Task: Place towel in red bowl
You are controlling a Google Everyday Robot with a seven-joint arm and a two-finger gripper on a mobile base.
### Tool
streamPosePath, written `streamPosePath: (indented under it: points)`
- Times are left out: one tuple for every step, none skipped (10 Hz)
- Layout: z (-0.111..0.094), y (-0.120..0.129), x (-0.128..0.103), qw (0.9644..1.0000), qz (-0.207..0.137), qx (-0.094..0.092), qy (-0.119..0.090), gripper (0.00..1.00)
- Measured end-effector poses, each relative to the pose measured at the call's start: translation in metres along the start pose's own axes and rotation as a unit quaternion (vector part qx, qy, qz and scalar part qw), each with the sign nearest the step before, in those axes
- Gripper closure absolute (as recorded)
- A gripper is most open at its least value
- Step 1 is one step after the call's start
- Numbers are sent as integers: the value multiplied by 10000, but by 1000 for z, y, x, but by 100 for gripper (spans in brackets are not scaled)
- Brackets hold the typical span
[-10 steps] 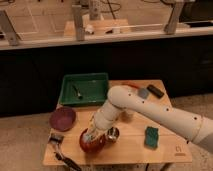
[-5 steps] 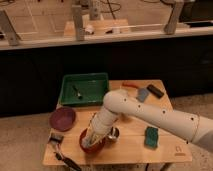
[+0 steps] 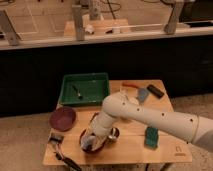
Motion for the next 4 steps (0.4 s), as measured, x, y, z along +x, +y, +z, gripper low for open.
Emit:
streamPosePath:
  points:
    - [-3, -1, 2, 10000, 23, 78, -15, 20]
    - [-9, -2, 4, 9999, 35, 162, -36, 20]
    - [-20, -4, 6, 9996, 66, 277, -69, 20]
    - [-35, -2, 11, 9990, 129, 414, -103, 20]
